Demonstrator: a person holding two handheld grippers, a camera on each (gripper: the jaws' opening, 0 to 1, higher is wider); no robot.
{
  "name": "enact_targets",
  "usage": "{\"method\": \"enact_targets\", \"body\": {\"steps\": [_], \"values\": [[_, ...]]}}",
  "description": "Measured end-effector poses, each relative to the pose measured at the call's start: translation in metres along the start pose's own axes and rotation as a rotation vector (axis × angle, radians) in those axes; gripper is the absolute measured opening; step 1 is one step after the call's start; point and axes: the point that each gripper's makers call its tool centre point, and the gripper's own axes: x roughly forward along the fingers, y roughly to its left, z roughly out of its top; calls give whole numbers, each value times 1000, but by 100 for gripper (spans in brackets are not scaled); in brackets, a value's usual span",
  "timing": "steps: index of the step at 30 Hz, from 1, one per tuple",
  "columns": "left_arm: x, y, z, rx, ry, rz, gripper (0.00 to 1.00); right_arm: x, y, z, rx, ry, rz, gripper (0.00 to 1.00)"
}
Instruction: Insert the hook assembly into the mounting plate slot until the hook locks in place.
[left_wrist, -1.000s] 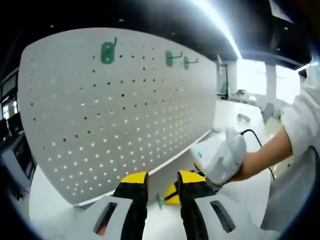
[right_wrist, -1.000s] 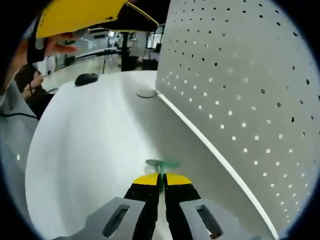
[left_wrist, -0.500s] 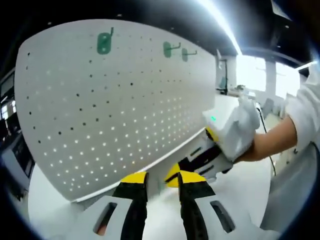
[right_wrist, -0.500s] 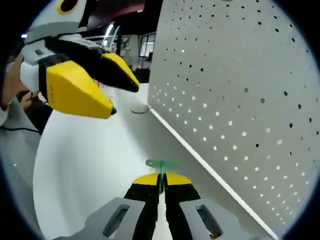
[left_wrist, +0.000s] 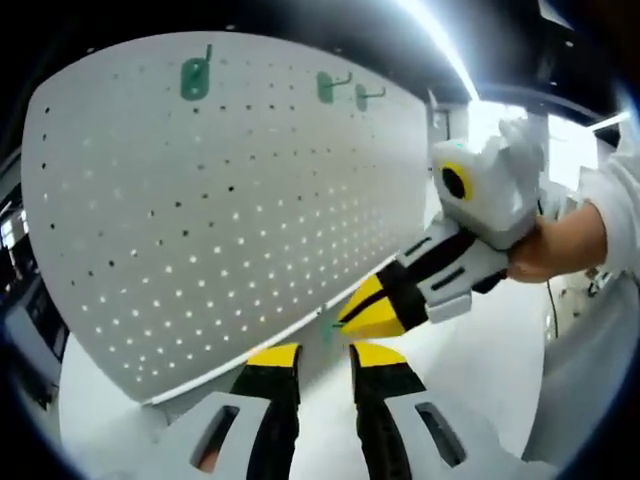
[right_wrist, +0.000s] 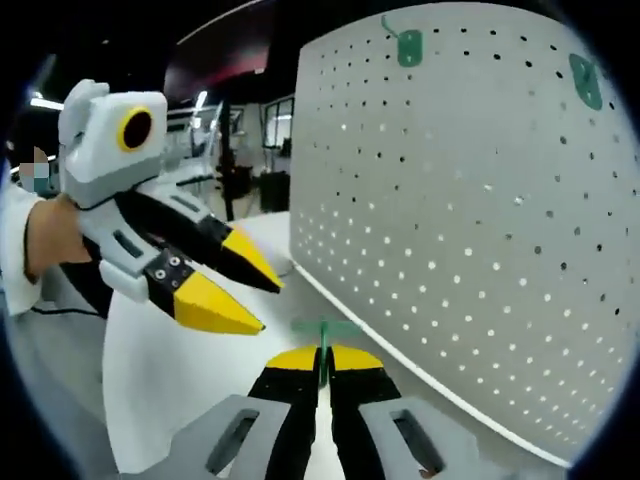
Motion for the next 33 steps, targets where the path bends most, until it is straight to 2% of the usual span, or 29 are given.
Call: {"method": "enact_targets", "body": {"steps": [5,23,29,33], "values": [[0,1,2,12,-10,9,14,-3,4,8,12,-17,7,1],[0,1,1,51,-3,17,4,-3,19,16,97,-35,50,1],[0,0,2,56,-9,16,4,-4,19,13,157,-30,61,1],[0,-1,3,65,-17,16,4,-4,21,12,229,-29,82,1]]}}
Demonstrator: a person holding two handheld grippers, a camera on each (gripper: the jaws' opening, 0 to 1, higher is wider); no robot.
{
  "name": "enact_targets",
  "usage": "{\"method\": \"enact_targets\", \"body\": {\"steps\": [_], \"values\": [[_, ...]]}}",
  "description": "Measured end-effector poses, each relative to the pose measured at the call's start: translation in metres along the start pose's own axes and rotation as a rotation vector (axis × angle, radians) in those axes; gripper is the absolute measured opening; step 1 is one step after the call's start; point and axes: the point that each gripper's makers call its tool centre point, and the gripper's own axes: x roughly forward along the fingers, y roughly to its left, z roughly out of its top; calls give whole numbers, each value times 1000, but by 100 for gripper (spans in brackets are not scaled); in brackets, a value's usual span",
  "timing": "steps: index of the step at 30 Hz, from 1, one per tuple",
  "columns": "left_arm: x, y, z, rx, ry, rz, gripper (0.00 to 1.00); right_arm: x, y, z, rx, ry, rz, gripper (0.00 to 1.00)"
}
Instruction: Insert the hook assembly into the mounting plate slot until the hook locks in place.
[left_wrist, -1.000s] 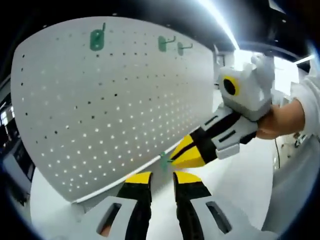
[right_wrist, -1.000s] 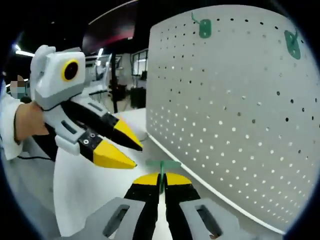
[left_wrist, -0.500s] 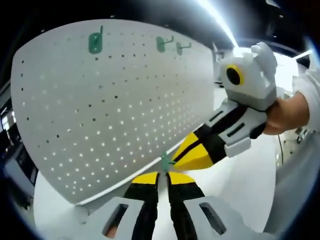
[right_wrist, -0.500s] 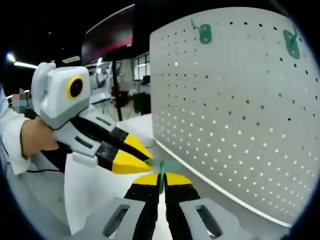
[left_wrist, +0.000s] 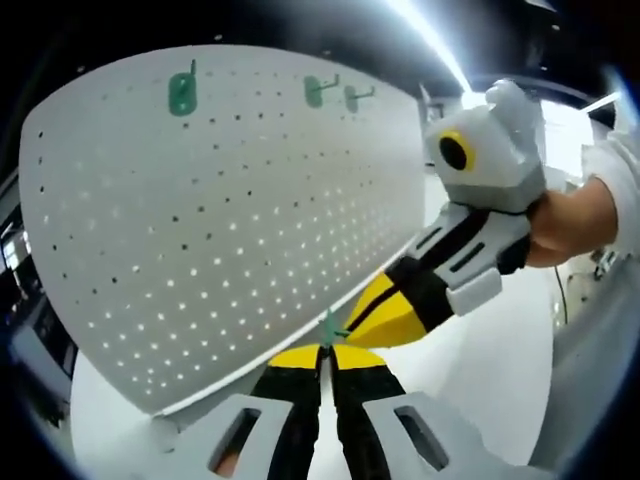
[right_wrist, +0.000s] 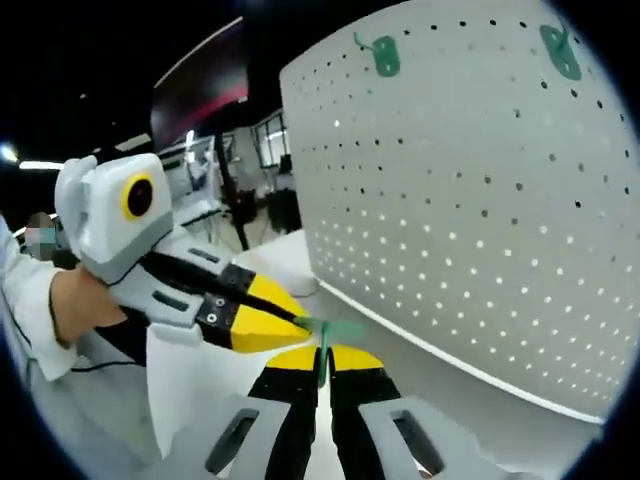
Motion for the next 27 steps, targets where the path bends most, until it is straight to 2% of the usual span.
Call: {"method": "enact_targets", "body": {"steps": [2,8,12,18,27], "values": [[0,0,1,6,-6,1,4,0,2,-1,39,1,13,1],[0,1,1,13,-7,5,3,1,4,0,57,0,19,1],[-1,2,3,17,-15,12,3,1,7,3,105,-10,40,1],[-2,3,4,3,-18,15,3,1,7,5,111,-21,42,1],[-2,6,0,-30,0,16,1,-4,8,15,-9,-47,13,2]]}}
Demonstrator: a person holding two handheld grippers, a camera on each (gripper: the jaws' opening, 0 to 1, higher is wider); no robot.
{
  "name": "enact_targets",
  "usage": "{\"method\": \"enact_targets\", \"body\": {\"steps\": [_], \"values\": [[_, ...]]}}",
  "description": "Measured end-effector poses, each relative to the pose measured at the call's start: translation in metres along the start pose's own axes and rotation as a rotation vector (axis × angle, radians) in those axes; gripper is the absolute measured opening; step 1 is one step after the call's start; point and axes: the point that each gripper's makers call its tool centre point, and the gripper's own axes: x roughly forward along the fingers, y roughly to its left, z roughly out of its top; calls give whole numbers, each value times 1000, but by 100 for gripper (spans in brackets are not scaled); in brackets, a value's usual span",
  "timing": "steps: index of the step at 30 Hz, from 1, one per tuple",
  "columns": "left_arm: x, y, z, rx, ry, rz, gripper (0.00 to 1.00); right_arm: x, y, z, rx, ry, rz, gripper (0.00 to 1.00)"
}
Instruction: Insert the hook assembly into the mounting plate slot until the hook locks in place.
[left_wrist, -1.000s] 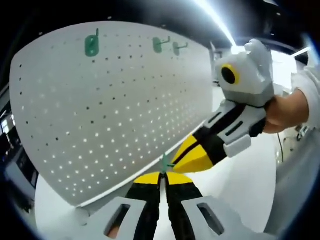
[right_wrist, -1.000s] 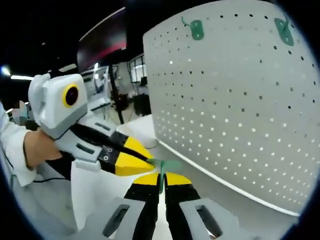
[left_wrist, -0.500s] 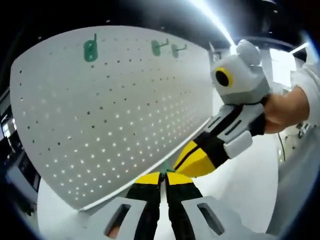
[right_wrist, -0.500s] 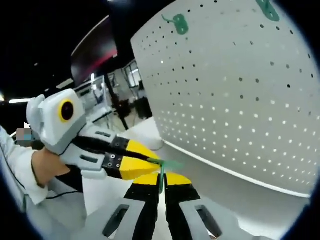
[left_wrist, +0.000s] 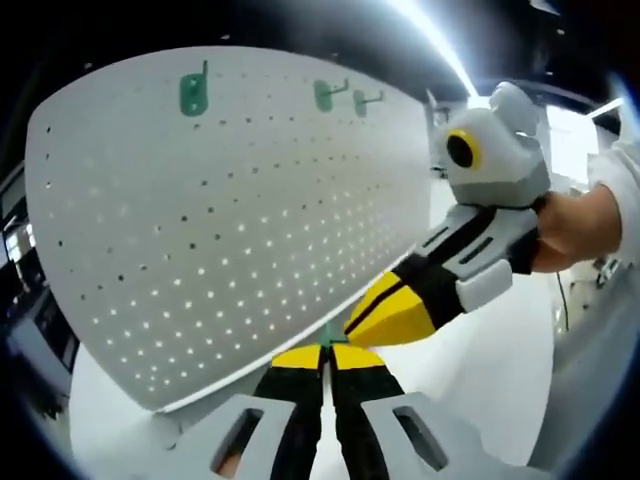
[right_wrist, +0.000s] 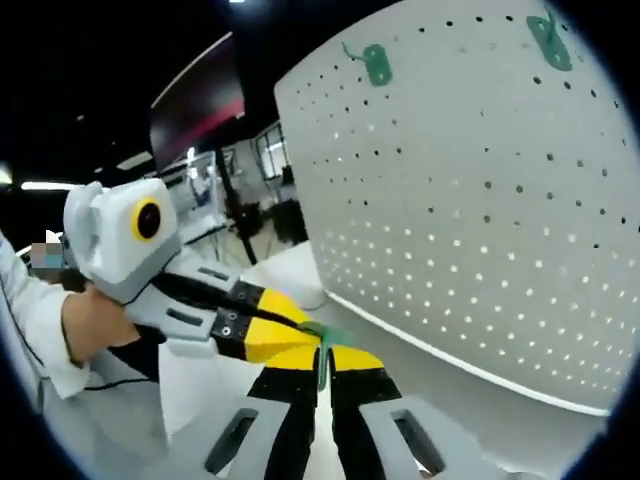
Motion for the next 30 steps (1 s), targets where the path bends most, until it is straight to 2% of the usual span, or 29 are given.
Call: {"method": "enact_targets", "body": {"steps": [4,8,13,18,30], "values": [[0,-1,0,-15,0,-3,1,-3,4,0,-96,9,-8,2],[-1,-1,0,-39,0,-8,1,-6,9,0,-153,11,-15,4],[-2,1,-1,-67,3,-9,1,-13,14,-5,-329,39,-33,6],[-2,-2,-3,-85,13,-23,1,-16,13,-6,-466,44,-72,7],[-1,-12,-7,-178,37,-75,1,-22,11,-18,-684,80,-105,7]]}}
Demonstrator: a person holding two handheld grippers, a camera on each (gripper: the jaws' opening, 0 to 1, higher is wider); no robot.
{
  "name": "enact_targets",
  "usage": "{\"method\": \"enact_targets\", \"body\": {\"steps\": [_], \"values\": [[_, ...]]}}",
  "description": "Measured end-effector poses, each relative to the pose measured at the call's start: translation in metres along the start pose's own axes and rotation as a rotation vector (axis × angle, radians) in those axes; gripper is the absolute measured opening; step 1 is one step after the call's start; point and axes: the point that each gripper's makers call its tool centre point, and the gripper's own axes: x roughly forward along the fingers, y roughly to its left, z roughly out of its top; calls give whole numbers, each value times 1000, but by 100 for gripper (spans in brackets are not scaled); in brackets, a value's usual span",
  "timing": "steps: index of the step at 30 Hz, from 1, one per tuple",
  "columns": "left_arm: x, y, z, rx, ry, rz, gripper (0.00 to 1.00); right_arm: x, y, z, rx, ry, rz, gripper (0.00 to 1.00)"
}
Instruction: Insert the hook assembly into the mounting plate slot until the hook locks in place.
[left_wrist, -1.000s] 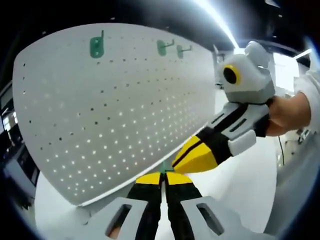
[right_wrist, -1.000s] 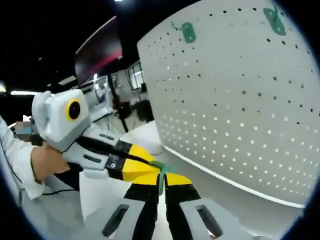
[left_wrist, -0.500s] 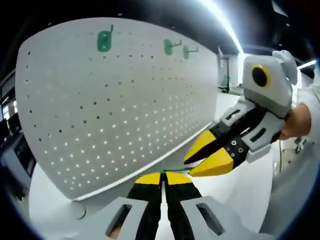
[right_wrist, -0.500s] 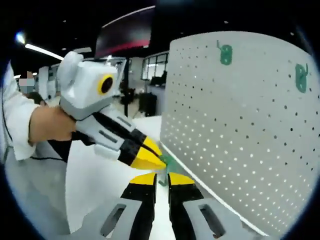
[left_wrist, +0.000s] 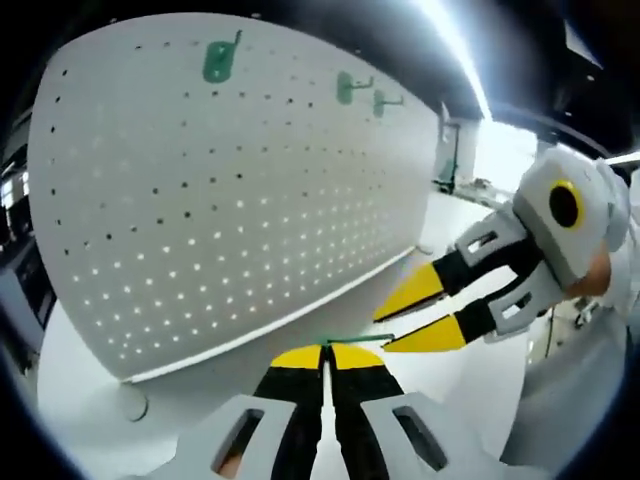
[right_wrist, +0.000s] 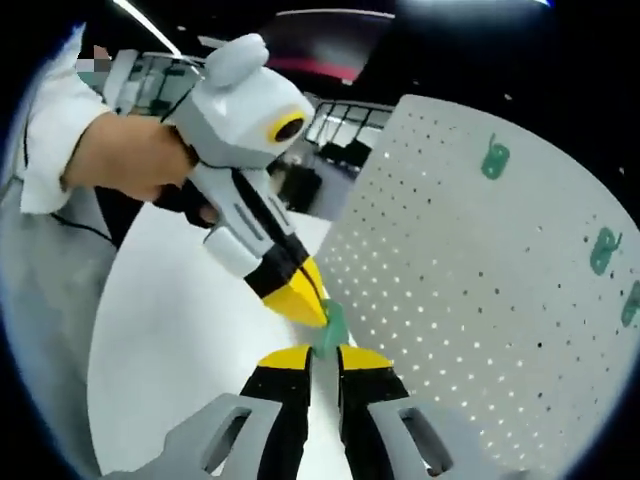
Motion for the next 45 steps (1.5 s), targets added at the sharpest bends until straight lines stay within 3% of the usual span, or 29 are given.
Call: {"method": "enact_targets", "body": {"steps": [6,13,21,31,37,45], "values": [[2,-7,-4,-59,17,-41,1,1,5,-1,-66,5,8,5],[2,-18,-8,-206,37,-117,1,1,7,1,-108,-2,19,4],[2,-24,-9,-269,49,-159,1,3,9,-1,-142,5,25,2],[2,-25,-11,-295,60,-175,1,2,9,-2,-92,3,38,1],[3,-26,-9,-281,36,-173,2,1,5,-3,-54,4,26,1],[4,-27,1,-199,-19,-167,3,-2,-8,-1,59,-14,-9,0]]}}
